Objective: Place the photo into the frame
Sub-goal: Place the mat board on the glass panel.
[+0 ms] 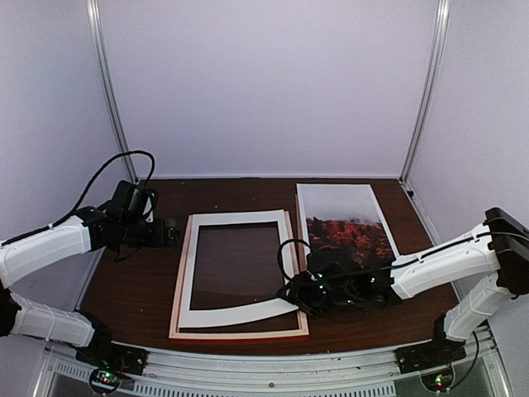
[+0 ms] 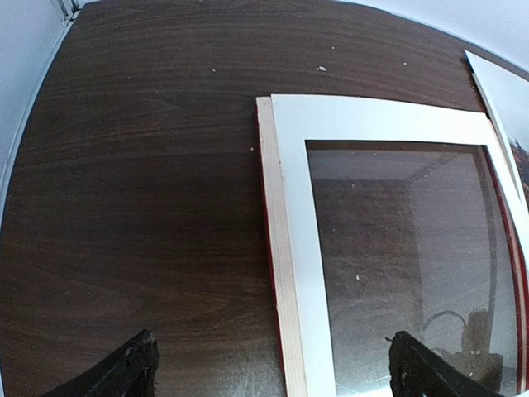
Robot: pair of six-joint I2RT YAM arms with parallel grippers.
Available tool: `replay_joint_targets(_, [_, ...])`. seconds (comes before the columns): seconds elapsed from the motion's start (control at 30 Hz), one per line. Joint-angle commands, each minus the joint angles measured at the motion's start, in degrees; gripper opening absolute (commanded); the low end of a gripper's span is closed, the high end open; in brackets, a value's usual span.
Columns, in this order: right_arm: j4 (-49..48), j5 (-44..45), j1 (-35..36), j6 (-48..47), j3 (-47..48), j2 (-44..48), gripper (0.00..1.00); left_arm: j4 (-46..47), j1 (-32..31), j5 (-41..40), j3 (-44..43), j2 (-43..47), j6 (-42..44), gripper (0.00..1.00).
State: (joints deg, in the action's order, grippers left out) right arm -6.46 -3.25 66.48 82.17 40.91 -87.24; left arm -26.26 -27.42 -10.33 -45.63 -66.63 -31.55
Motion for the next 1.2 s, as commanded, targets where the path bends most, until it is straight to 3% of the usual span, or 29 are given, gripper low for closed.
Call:
replay_joint_targets(0.0, [4.47, -2.41, -1.83, -4.91, 2.09, 0.36, 0.38, 2.78, 0.35, 0.20, 0.33, -0.05, 0.78, 0.98])
replay_joint_targets(0.43, [10.57, -9.88, -6.69, -15.85, 8.13, -2.64, 0.42, 3.03, 0.35, 0.94, -0.73, -1.95, 1.21, 0.98])
replay_joint_targets(0.67, [9.01, -13.31, -6.91, -16.85, 8.80, -4.87, 0.41, 9.09, -0.08, 12.67, 1.46, -4.61, 1.30, 0.97])
replay_joint_targets(1.17, [6.55, -12.33, -4.61, -14.31, 4.32, -1.83, 0.35, 13.64, -12.50, 16.06, 7.52, -6.65, -2.42, 0.93])
